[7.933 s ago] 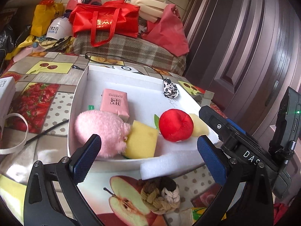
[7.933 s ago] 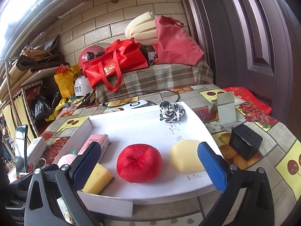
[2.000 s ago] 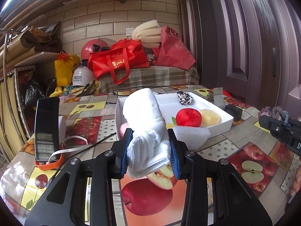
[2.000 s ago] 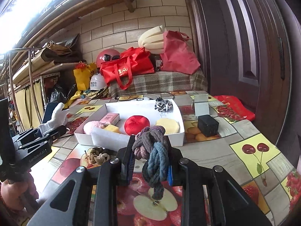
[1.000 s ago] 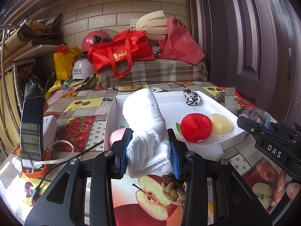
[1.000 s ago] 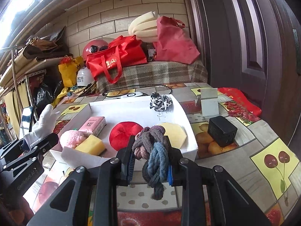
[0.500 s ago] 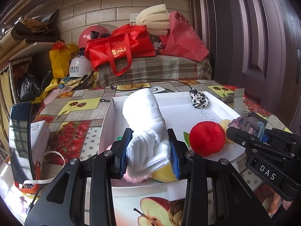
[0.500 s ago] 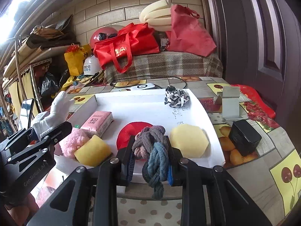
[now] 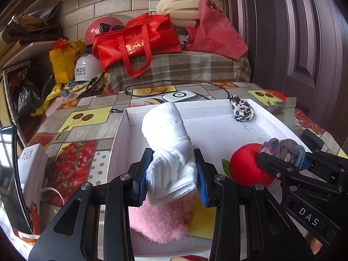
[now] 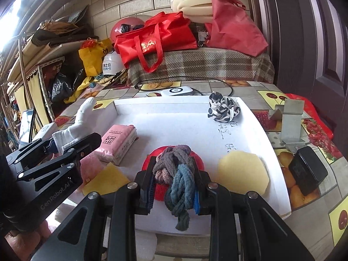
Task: Organize soft objects
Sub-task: 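Lower the glove and rope knot into the white box, open both grippers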
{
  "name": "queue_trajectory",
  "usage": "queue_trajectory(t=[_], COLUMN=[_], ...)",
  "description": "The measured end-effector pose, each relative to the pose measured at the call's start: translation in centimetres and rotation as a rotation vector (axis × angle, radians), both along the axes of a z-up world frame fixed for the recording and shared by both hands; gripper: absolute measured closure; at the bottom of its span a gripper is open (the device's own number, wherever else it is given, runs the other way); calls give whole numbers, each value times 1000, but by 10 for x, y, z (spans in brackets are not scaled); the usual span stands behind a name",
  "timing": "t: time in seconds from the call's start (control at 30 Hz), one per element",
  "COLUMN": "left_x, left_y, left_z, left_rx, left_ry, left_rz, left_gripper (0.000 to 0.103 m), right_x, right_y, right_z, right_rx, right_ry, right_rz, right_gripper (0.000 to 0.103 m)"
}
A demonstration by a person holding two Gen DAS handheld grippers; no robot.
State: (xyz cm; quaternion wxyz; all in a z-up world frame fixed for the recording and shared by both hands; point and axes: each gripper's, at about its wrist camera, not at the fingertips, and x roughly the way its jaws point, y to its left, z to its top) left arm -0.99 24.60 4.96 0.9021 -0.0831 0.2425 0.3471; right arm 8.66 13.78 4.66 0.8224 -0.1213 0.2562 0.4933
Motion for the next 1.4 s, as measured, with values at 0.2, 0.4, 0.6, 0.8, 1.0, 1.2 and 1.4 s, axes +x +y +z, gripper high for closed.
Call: queue_trajectory(t=[0.2, 0.4, 0.6, 0.8, 1.0, 1.2, 1.4], left_x=[10, 21, 29, 37, 34, 34, 33], left_y=[10, 17, 20, 19, 16, 14, 14], left_z=[-2, -2, -3, -4, -2, -2, -1], left_rx=[10, 29, 41, 65, 88, 96, 99], left_ry=[20, 41, 59, 85, 73, 75, 78], left_rz=[4, 6, 4, 1, 8, 10, 24], left_gripper=[68, 68, 67, 67, 67, 67, 47], right_x=[11, 23, 25, 20, 22, 23, 24], right_y=[16, 28, 30, 28, 26, 25, 24], right_z=[1, 2, 3, 6, 7, 7, 7], right_rx=[-11, -12, 3, 25, 40, 40, 46], right_ry=[-19, -33, -37, -71, -69, -72, -73], right_rz=[-22, -57, -77, -86, -92, -94, -102], right_gripper=[77, 77, 76, 76, 76, 76, 64])
